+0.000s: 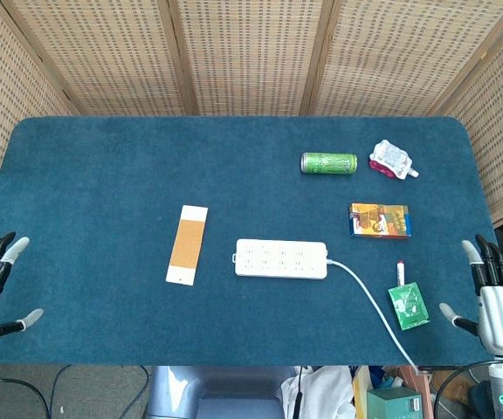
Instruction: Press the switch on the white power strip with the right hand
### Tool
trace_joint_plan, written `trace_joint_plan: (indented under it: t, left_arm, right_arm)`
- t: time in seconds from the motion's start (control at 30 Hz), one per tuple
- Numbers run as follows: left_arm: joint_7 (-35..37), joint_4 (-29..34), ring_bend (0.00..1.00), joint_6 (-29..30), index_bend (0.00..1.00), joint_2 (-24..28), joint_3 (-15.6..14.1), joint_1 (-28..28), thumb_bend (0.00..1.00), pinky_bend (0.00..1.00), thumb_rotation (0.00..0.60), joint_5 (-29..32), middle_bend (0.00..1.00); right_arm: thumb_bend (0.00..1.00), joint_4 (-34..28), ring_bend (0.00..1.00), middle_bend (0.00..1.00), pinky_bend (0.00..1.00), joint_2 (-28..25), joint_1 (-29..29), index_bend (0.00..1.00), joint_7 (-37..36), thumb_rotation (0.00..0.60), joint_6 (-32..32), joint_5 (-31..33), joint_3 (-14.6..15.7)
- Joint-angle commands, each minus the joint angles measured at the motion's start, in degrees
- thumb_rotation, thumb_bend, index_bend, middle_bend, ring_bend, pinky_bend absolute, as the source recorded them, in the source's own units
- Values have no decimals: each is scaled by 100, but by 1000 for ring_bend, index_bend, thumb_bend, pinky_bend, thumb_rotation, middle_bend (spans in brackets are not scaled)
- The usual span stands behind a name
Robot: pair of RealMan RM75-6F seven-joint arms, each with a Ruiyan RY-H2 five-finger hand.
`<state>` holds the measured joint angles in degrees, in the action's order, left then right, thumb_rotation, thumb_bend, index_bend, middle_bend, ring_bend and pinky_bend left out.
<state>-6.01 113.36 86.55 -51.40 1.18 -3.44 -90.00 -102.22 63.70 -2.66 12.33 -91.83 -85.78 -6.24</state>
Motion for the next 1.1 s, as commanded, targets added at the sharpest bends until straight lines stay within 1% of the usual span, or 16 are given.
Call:
trace_joint_plan:
  t: [0.03, 0.33, 0.4, 0.43, 0.53, 0.57, 0.63, 0.67, 0.7, 0.73, 0.77, 0.8, 0.83, 0.9, 1.0, 1.1]
  left_arm:
    - [19, -7, 0, 8, 0, 4, -3, 4, 0, 0, 600, -1, 0]
    - [101, -11, 0, 74, 0, 44, -47, 45, 0, 0, 600, -101, 0]
    - [108, -27, 0, 79, 0, 45, -48, 43, 0, 0, 600, -120, 0]
    - [115, -28, 0, 74, 0, 46, -47, 39, 0, 0, 600, -118, 0]
    - [130, -27, 0, 38, 0, 55, -38, 18, 0, 0, 600, -87, 0]
    - [132, -23, 0, 34, 0, 58, -35, 13, 0, 0, 600, -86, 0]
    - [128, -20, 0, 33, 0, 58, -33, 8, 0, 0, 600, -96, 0]
    - [126, -18, 0, 31, 0, 59, -38, 8, 0, 0, 600, -103, 0]
    - [127, -18, 0, 29, 0, 60, -42, 8, 0, 0, 600, -108, 0]
    - [129, -19, 0, 25, 0, 62, -46, 8, 0, 0, 600, -112, 0]
    - [132, -20, 0, 24, 0, 65, -47, 7, 0, 0, 600, -111, 0]
    - [141, -20, 0, 23, 0, 69, -45, 7, 0, 0, 600, -105, 0]
    - [153, -21, 0, 23, 0, 73, -40, 5, 0, 0, 600, -94, 0]
    - [172, -24, 0, 20, 0, 81, -34, 1, 0, 0, 600, -77, 0]
    - [220, -29, 0, -3, 0, 102, -23, -12, 0, 0, 600, -40, 0]
    - [250, -36, 0, -4, 0, 123, -29, -12, 0, 0, 600, -46, 0]
  right_arm:
    - [0, 2, 0, 0, 0, 2, 4, 0, 4, 600, 6, -8, 7]
    - [0, 70, 0, 0, 0, -9, -112, 0, -127, 600, 129, -182, -2]
    - [0, 86, 19, 41, 26, -45, -239, 0, -152, 600, 272, -211, -58]
    - [0, 72, 50, 82, 60, -74, -316, 0, -157, 600, 344, -227, -104]
    - [0, 2, 295, 347, 305, -138, -718, 0, -205, 600, 707, -263, -351]
    - [14, -7, 438, 481, 472, -145, -898, 0, -236, 600, 918, -248, -431]
    - [102, -15, 627, 649, 732, -146, -1222, 0, -289, 600, 1356, -175, -543]
    - [213, -10, 730, 743, 875, -116, -1414, 0, -345, 600, 1627, -103, -601]
    - [345, 4, 813, 818, 962, -90, -1525, 0, -388, 600, 1788, -45, -632]
    - [434, 1, 858, 859, 990, -43, -1691, 0, -478, 600, 2080, 73, -653]
    - [551, -16, 908, 907, 1000, -12, -1805, 0, -539, 600, 2309, 184, -660]
    - [637, -4, 936, 936, 1000, 49, -1965, 0, -573, 600, 2599, 342, -680]
    - [677, 29, 945, 948, 1000, 117, -2120, 0, -529, 600, 2877, 513, -686]
    - [747, 50, 951, 960, 1000, 196, -2283, 23, -419, 600, 3179, 693, -658]
    - [808, 188, 956, 971, 1000, 497, -2603, 161, -231, 600, 3804, 1146, -550]
    - [825, 293, 958, 974, 1000, 724, -2787, 281, 86, 600, 4005, 1604, -530]
